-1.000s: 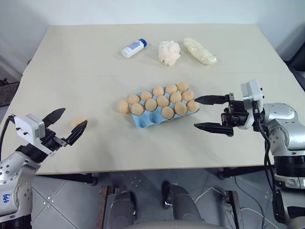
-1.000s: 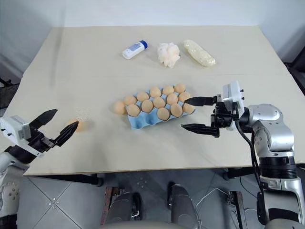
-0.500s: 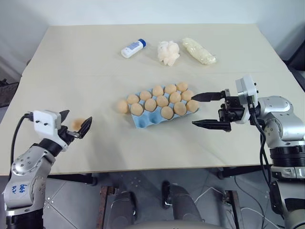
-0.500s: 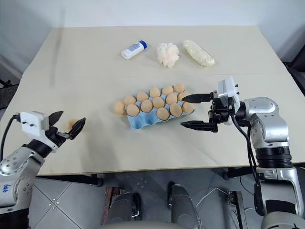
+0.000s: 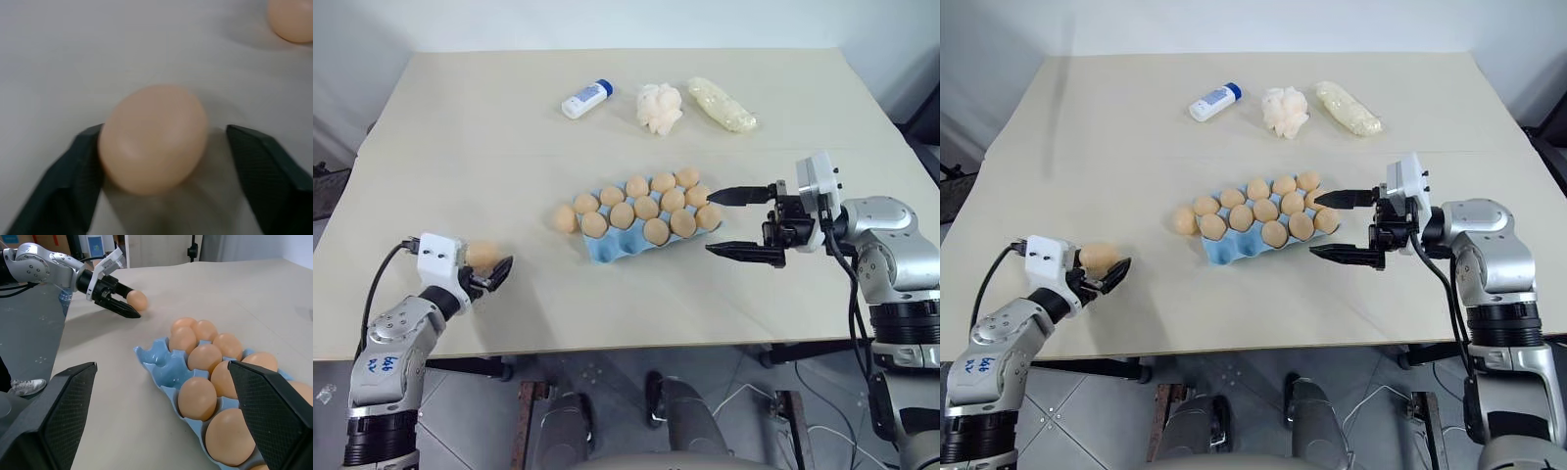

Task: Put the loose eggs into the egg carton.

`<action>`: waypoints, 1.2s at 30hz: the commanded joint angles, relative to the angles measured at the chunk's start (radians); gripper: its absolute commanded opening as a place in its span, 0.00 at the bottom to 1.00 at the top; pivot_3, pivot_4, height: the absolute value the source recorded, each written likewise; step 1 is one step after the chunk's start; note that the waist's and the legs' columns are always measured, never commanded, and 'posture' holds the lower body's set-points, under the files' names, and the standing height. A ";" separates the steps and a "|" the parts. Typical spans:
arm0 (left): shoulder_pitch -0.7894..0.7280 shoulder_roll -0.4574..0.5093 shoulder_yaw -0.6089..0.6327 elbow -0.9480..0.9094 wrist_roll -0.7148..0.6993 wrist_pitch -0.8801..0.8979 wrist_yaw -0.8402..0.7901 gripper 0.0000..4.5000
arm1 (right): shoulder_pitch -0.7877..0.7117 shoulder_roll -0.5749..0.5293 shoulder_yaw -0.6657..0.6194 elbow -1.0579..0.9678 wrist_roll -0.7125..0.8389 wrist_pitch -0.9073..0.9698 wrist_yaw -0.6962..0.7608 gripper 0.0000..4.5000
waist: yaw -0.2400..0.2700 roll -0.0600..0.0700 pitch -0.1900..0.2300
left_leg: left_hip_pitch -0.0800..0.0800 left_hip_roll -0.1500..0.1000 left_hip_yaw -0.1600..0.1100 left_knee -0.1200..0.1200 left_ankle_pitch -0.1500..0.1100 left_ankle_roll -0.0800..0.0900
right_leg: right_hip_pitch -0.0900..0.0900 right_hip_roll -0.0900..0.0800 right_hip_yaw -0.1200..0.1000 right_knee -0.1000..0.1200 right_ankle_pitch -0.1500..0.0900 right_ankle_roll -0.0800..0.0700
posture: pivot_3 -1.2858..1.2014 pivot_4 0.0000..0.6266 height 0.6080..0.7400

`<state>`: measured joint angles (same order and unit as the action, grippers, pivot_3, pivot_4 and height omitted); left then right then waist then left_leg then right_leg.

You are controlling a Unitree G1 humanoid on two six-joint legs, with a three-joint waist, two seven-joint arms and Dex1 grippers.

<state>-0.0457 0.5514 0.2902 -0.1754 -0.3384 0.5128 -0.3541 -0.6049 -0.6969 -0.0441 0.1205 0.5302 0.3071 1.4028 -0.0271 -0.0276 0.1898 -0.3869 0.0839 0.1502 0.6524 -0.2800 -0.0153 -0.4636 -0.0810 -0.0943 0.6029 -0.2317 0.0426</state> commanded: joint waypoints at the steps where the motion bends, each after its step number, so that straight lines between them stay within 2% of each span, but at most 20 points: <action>1: -0.024 0.009 0.005 0.006 0.019 -0.033 -0.012 0.58 | 0.000 -0.022 -0.031 -0.034 0.006 -0.004 -0.012 1.00 | 0.000 0.000 0.000 | 0.000 0.000 0.000 0.000 0.000 0.000 | 0.000 0.000 0.000 0.000 0.000 0.000 | 0.52 0.24 1.00; 4: -0.039 0.010 0.008 0.020 0.029 -0.050 -0.018 0.40 | 0.002 -0.024 -0.033 -0.033 0.006 -0.005 -0.017 1.00 | 0.000 0.000 0.000 | 0.000 0.000 0.000 0.001 0.000 0.000 | 0.000 0.000 0.000 0.001 0.000 0.000 | 0.52 0.24 1.00; 6: -0.044 0.011 0.009 0.023 0.029 -0.046 -0.023 0.38 | 0.003 -0.027 -0.033 -0.031 0.004 -0.006 -0.020 1.00 | -0.001 0.000 0.000 | 0.000 0.000 0.000 0.001 0.000 0.000 | 0.000 0.000 0.000 0.001 0.000 0.000 | 0.52 0.24 1.00; 10: -0.062 0.009 0.010 0.010 0.016 -0.071 -0.054 0.38 | 0.007 -0.032 -0.036 -0.030 0.003 -0.010 -0.026 1.00 | 0.001 0.000 0.000 | 0.000 0.000 0.000 0.001 0.000 0.000 | 0.000 0.000 0.000 0.001 0.000 0.000 | 0.52 0.24 1.00; 14: -0.134 -0.011 -0.006 -0.024 -0.055 -0.102 -0.147 0.38 | 0.014 -0.032 -0.042 -0.033 0.004 -0.013 -0.035 1.00 | 0.002 0.000 0.000 | 0.000 0.000 0.000 0.001 0.000 0.000 | 0.000 0.000 0.000 0.001 0.000 0.000 | 0.52 0.24 1.00; 18: -0.249 -0.014 -0.093 -0.005 -0.094 -0.113 -0.276 0.38 | 0.034 -0.021 -0.069 -0.051 0.033 -0.041 -0.028 1.00 | 0.008 0.000 0.000 | -0.001 0.000 0.005 0.004 0.000 0.000 | 0.001 0.000 -0.002 0.002 0.000 0.000 | 0.52 0.24 1.00; 27: -0.520 -0.124 -0.261 0.264 -0.071 -0.243 -0.489 0.38 | 0.165 -0.040 -0.107 -0.130 0.060 -0.058 -0.010 1.00 | 0.015 0.000 0.000 | -0.001 0.000 0.007 0.006 0.000 0.000 | 0.001 0.001 -0.001 0.004 0.000 0.000 | 0.52 0.24 1.00; 36: -0.633 -0.211 -0.372 0.463 -0.011 -0.320 -0.615 0.38 | 0.338 -0.053 -0.147 -0.175 0.044 -0.072 -0.077 1.00 | 0.025 0.000 0.000 | -0.001 0.000 0.007 0.011 0.000 0.001 | 0.002 0.001 0.000 0.006 0.000 0.000 | 0.52 0.24 1.00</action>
<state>-0.6497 0.3465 -0.0765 0.2875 -0.3551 0.2168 -0.9474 -0.2804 -0.7385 -0.1441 -0.0264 0.5697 0.2580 1.3412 -0.0021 -0.0277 0.1898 -0.3884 0.0835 0.1567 0.6637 -0.2797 -0.0142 -0.4617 -0.0797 -0.0942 0.6087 -0.2313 0.0431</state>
